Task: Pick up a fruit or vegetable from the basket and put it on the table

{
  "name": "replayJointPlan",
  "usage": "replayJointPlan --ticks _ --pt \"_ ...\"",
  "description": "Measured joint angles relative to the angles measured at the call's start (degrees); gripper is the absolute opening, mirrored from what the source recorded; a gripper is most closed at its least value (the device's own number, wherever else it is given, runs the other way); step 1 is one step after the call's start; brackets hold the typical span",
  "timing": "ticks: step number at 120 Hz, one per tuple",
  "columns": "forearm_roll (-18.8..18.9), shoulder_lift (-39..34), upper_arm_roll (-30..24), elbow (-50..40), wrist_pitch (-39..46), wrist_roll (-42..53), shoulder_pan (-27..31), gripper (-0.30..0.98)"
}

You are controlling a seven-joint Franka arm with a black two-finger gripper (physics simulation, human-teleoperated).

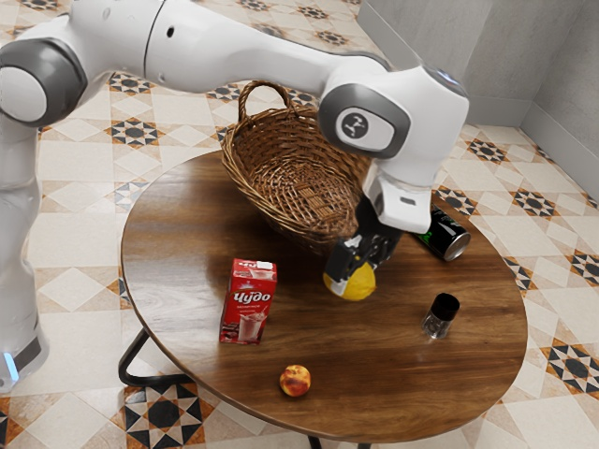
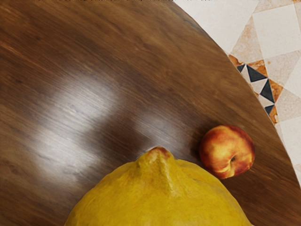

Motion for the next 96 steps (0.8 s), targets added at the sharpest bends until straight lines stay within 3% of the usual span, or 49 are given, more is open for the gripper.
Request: replayJointPlan --ticks 57,74,85,96 --pt "0.48 4.9 0.36 -1.06 4.58 -1.89 -0.85 0.33" --pt "0.25 5.24 0.37 -1.82 5.32 -1.92 -1.17 0.53" --pt "0.12 4.65 0.33 -1.67 5.18 -1.87 -1.26 0.6" --pt "-0.53 2.76 3.09 4.06 -1.35 -1.8 -2.06 0.63"
